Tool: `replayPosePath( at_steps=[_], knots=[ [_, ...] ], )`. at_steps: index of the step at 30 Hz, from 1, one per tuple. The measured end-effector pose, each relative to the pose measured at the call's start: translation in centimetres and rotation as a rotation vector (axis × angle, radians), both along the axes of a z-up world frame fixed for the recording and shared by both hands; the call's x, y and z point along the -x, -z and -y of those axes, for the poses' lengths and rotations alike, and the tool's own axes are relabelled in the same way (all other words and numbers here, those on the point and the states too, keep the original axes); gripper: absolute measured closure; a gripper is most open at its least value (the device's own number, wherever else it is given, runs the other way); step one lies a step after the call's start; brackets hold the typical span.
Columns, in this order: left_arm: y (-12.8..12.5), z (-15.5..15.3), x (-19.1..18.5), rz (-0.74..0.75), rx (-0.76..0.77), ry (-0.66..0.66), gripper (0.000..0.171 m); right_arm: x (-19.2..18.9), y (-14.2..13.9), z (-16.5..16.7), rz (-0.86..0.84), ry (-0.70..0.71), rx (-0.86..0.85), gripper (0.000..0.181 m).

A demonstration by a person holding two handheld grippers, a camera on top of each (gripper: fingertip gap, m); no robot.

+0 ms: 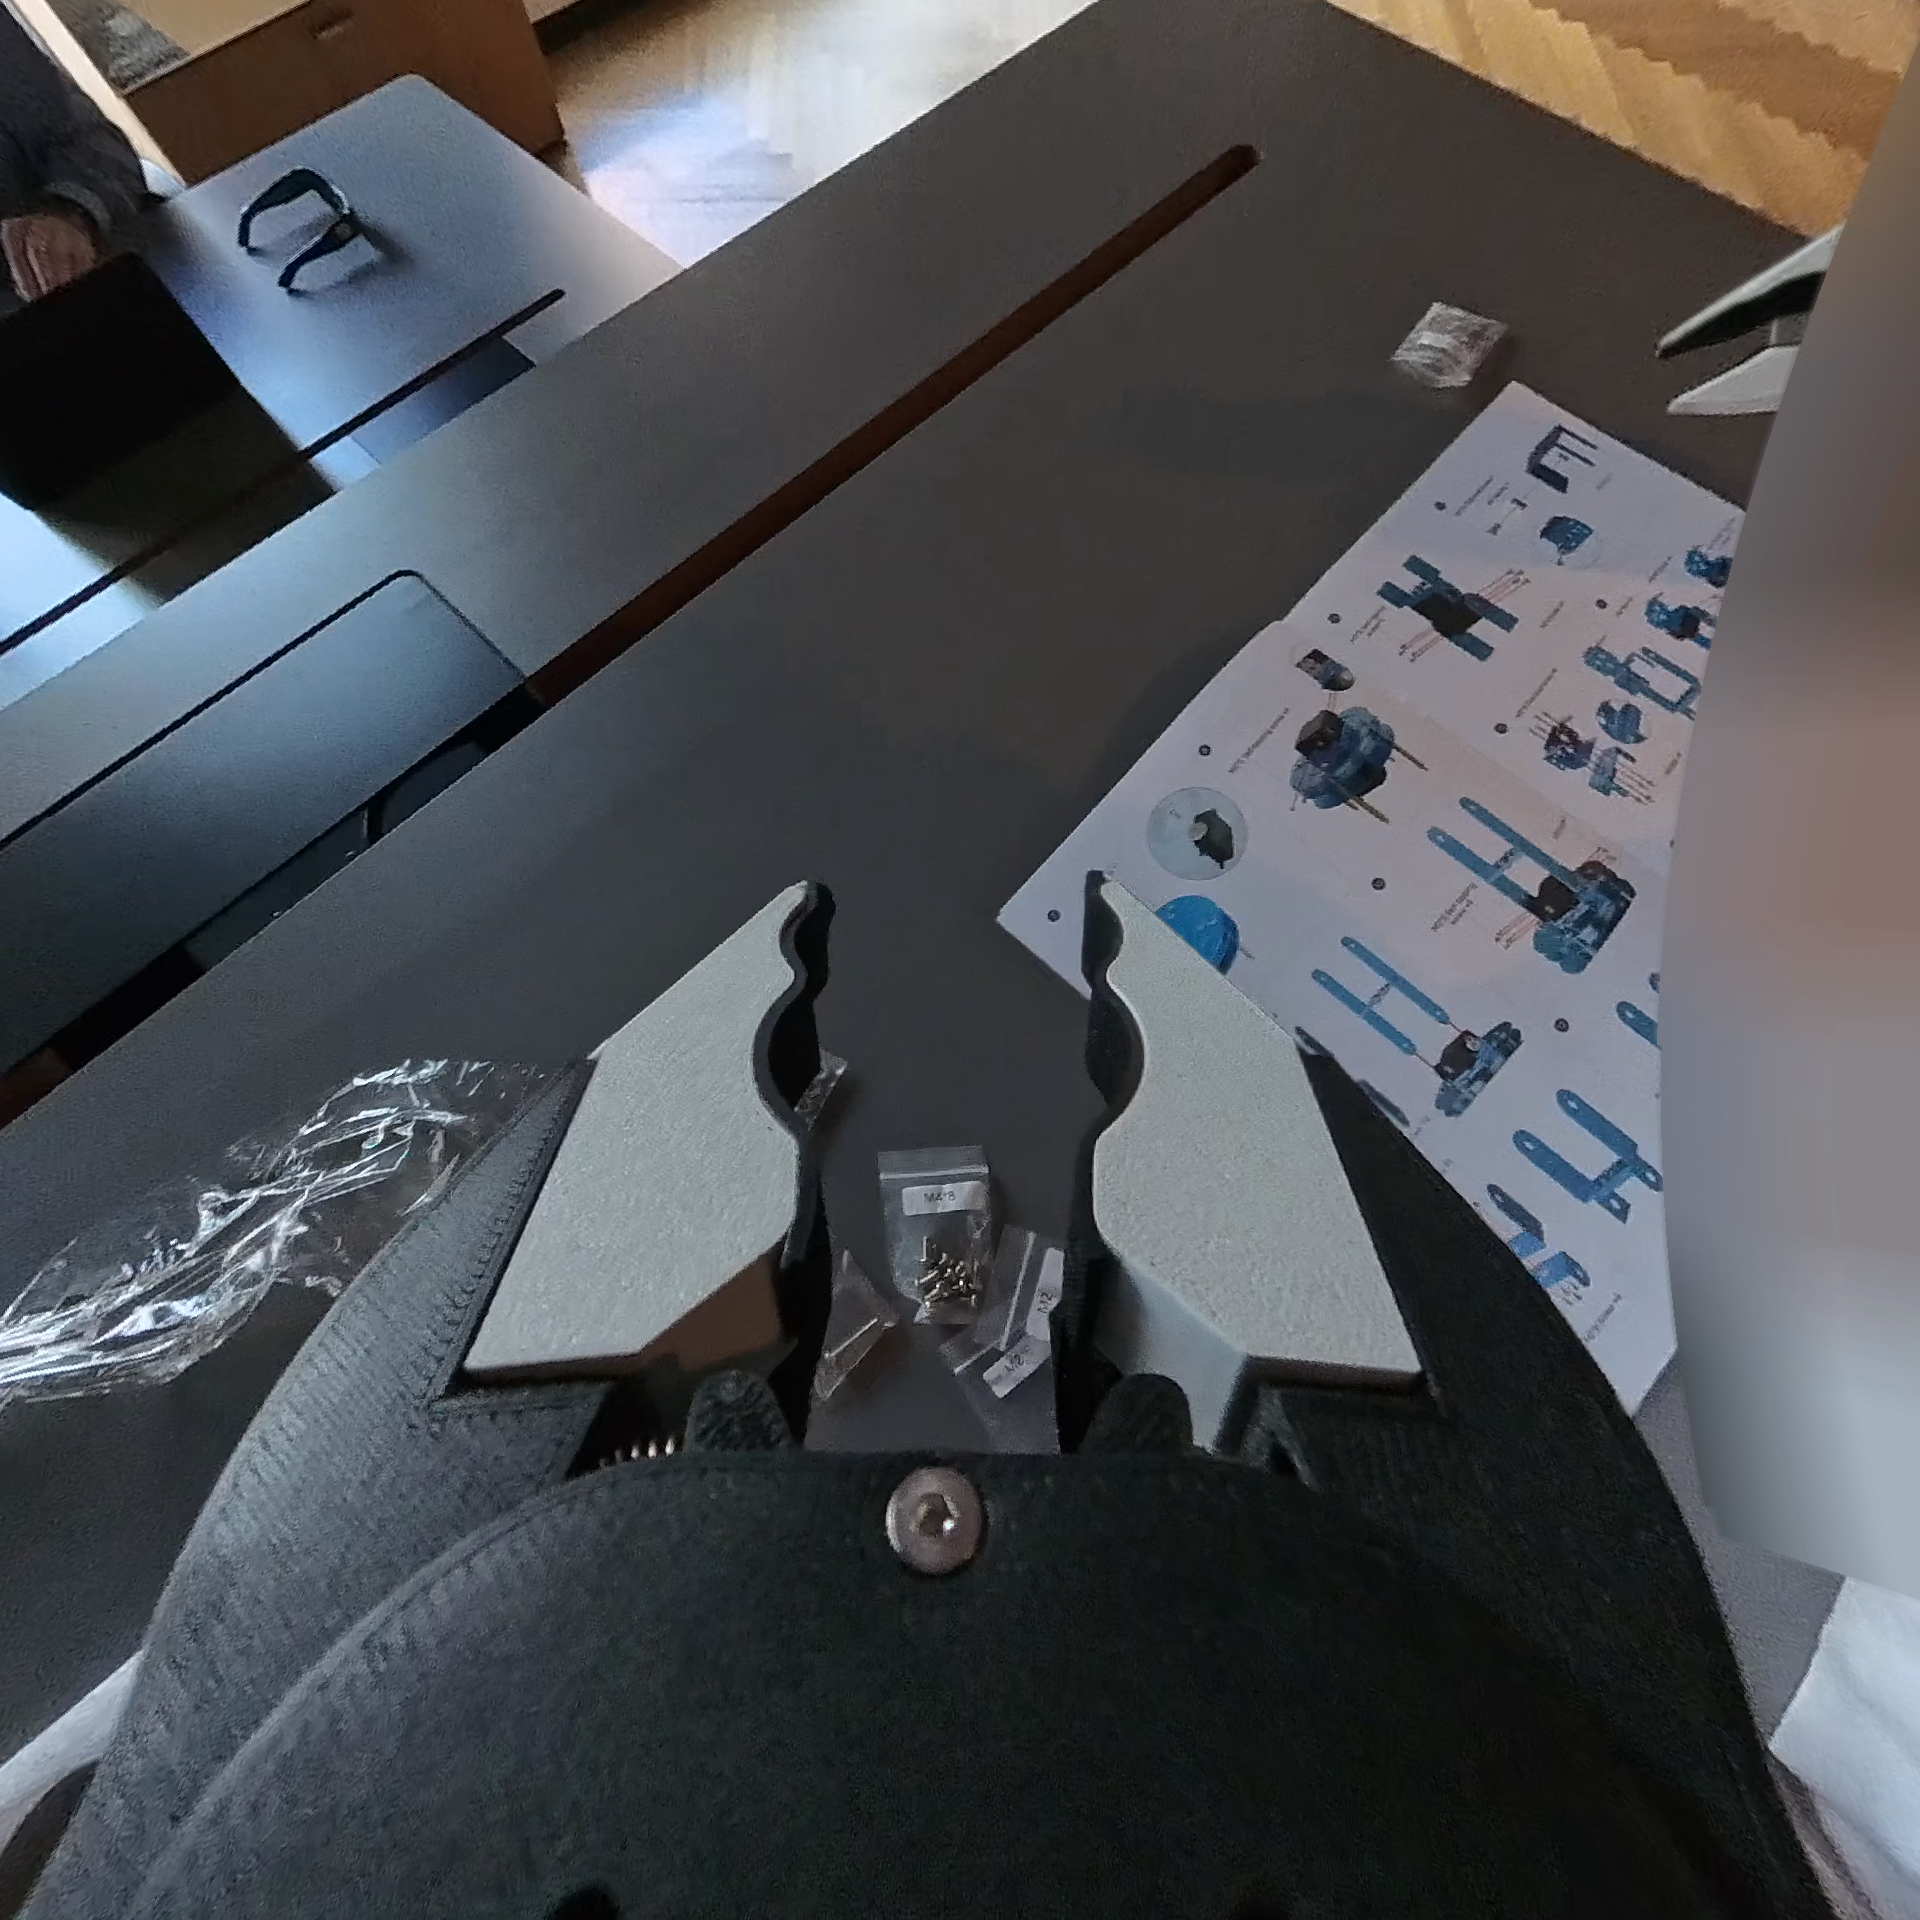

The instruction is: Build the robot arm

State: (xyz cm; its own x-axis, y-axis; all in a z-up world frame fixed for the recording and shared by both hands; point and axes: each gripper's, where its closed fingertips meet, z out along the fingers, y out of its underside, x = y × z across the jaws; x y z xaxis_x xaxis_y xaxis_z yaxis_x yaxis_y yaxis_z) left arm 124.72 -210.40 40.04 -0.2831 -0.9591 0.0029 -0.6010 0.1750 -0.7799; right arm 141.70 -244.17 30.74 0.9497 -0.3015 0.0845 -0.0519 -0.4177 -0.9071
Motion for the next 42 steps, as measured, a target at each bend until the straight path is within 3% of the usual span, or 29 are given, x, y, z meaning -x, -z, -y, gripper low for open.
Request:
replayPosePath(
  at_steps=[5, 24, 42],
  knots=[
    [-0.1, -0.8, -0.1, 0.006, 0.023, -0.02, 0.125, 0.1, 0.5, -0.4, -0.027, 0.008, -0.003, 0.165],
    [-0.7, -0.2, -0.4, 0.038, 0.05, 0.01, 0.132, -0.5, -1.3, -0.1, 0.182, 0.086, -0.002, 0.172],
    [-1.3, -0.3, -0.5, 0.063, 0.063, 0.009, 0.135, -0.5, -1.5, -0.2, 0.208, 0.093, -0.007, 0.175]
  ],
)
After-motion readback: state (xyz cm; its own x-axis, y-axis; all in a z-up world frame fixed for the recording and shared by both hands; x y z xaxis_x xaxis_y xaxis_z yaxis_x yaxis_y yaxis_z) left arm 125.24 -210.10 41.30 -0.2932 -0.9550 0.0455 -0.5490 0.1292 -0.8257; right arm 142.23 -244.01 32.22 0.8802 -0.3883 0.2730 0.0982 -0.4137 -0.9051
